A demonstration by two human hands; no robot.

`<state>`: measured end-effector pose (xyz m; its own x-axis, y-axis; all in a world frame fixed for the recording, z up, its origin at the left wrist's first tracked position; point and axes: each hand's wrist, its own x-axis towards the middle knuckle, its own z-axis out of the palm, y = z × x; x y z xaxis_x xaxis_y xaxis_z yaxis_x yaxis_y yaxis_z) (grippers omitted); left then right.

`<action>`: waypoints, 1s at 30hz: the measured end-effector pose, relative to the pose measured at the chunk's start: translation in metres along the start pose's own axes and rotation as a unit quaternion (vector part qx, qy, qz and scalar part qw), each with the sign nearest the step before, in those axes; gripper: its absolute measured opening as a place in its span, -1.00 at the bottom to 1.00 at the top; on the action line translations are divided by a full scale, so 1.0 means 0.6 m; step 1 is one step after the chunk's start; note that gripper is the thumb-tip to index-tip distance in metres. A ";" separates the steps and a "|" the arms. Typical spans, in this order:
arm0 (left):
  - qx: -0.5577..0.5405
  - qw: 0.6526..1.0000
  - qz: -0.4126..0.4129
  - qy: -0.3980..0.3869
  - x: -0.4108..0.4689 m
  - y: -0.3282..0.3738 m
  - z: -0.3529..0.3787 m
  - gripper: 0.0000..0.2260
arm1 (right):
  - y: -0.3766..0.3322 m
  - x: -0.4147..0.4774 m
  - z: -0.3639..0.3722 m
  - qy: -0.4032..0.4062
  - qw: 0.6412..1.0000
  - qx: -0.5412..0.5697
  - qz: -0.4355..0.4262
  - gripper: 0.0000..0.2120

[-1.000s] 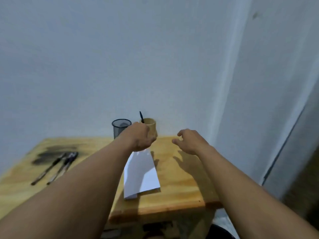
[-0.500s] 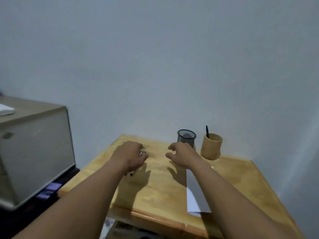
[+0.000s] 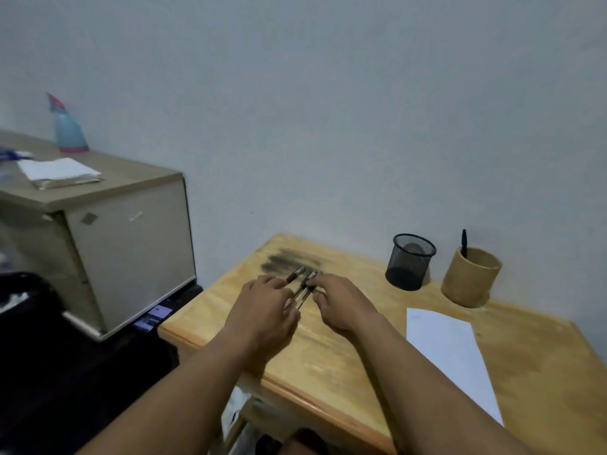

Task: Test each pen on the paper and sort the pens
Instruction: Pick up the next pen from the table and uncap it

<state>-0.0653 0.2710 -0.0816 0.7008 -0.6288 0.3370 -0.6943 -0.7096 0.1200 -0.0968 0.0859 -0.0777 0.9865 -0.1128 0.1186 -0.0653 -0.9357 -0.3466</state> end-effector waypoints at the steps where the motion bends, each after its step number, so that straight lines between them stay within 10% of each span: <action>1: 0.008 1.000 0.004 0.001 -0.002 0.002 0.001 -0.63 | 0.002 0.001 0.001 0.003 1.000 -0.005 -0.005 -0.65; 14: 0.107 0.994 -0.020 0.019 -0.005 0.021 -0.009 -0.71 | 0.012 -0.014 -0.003 0.037 0.997 -0.039 -0.048 -0.81; 22: -0.121 0.979 -0.081 0.141 0.042 0.073 -0.035 -0.63 | 0.031 -0.072 -0.049 0.173 0.984 0.041 0.029 -0.80; 30: -0.365 0.929 -0.040 -0.039 0.098 0.179 -0.029 -0.67 | 0.072 -0.142 -0.123 0.295 0.808 0.483 0.162 -0.94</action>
<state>-0.1014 0.1630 -0.0326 0.7446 -0.6252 0.2339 -0.5458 -0.3686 0.7525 -0.1947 0.0304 -0.0342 0.6786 -0.7067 0.2002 0.1222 -0.1601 -0.9795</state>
